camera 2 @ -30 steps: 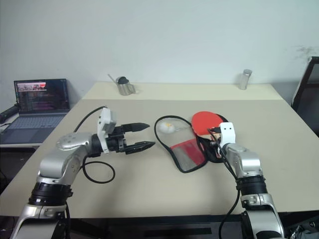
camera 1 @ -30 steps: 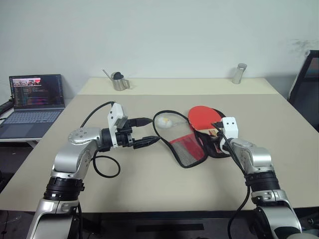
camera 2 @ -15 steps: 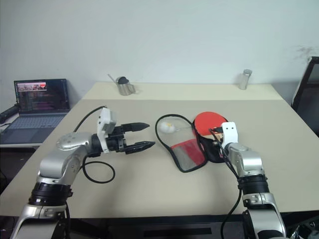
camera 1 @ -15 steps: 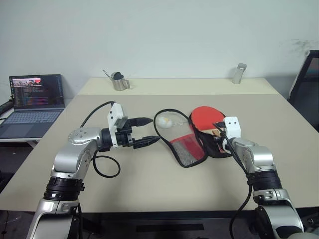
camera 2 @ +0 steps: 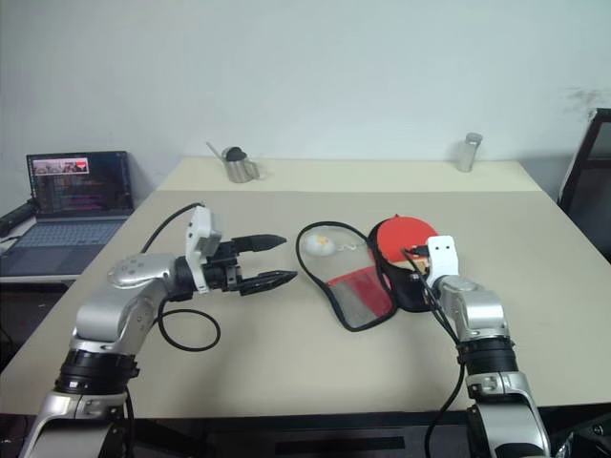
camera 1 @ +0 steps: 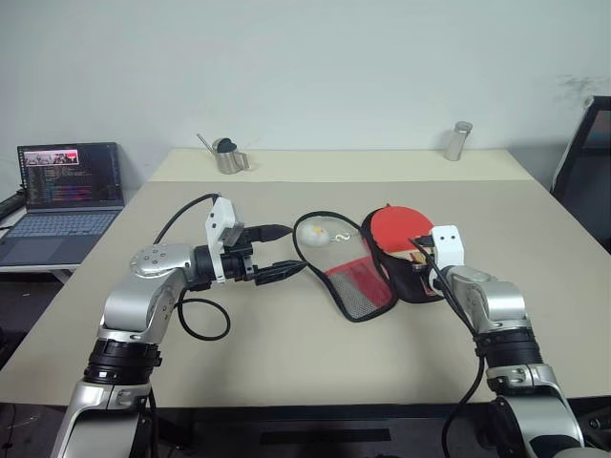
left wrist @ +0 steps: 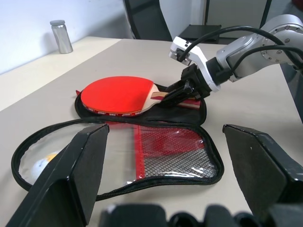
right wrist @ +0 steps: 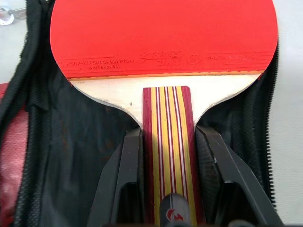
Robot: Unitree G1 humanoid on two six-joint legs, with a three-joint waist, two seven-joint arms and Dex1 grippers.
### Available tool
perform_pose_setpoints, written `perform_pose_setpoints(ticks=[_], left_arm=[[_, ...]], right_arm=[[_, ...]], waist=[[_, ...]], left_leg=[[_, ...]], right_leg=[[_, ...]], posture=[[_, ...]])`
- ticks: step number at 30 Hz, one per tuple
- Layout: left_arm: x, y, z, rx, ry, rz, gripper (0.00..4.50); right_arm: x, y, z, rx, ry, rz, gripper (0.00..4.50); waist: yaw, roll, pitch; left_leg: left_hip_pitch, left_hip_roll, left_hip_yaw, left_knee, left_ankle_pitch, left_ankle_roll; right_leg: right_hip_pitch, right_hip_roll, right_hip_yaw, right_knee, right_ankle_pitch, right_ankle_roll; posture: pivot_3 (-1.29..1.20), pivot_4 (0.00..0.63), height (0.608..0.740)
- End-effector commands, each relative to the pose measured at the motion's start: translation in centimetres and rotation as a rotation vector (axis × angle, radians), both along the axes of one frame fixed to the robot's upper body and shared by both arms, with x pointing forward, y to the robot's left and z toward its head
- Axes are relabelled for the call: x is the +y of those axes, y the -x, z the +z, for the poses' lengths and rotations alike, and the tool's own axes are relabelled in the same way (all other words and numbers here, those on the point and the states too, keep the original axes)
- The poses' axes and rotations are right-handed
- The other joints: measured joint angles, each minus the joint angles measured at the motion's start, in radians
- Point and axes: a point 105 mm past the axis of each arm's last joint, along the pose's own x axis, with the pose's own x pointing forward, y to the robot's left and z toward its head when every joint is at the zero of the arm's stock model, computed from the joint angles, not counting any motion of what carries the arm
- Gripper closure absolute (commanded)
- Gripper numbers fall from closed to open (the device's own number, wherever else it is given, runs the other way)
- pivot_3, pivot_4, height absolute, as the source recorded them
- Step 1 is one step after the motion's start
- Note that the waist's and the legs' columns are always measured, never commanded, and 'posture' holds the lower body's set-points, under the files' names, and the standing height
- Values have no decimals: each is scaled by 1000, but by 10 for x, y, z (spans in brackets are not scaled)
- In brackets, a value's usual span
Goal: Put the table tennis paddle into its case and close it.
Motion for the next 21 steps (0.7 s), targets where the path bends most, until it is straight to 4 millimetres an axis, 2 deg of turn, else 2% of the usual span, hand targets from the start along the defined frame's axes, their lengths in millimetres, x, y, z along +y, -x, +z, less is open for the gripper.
perform_pose_setpoints(ticks=[1, 7, 17, 21], left_arm=[[0, 3, 8, -44, -3, -9, 274], [0, 3, 8, -43, -1, -8, 274], [0, 0, 5, -45, 9, 10, 274], [7, -3, 1, -41, 6, 49, 274]], right_arm=[[10, -2, 19, -65, 11, 27, 3398], [13, -1, 16, -53, 6, 33, 3398], [12, 6, 22, -72, 2, 26, 47], [9, 19, 43, -144, 16, 82, 47]], waist=[[0, 0, 0], [0, 0, 0], [0, 0, 0], [1, 0, 0]], left_leg=[[0, 0, 0, 0, 0, 0], [0, 0, 0, 0, 0, 0], [0, 0, 0, 0, 0, 0], [0, 0, 0, 0, 0, 0]], right_leg=[[0, 0, 0, 0, 0, 0], [0, 0, 0, 0, 0, 0], [0, 0, 0, 0, 0, 0], [0, 0, 0, 0, 0, 0]], posture=[[0, 150, 740], [0, 150, 740], [0, 150, 740], [0, 150, 740]])
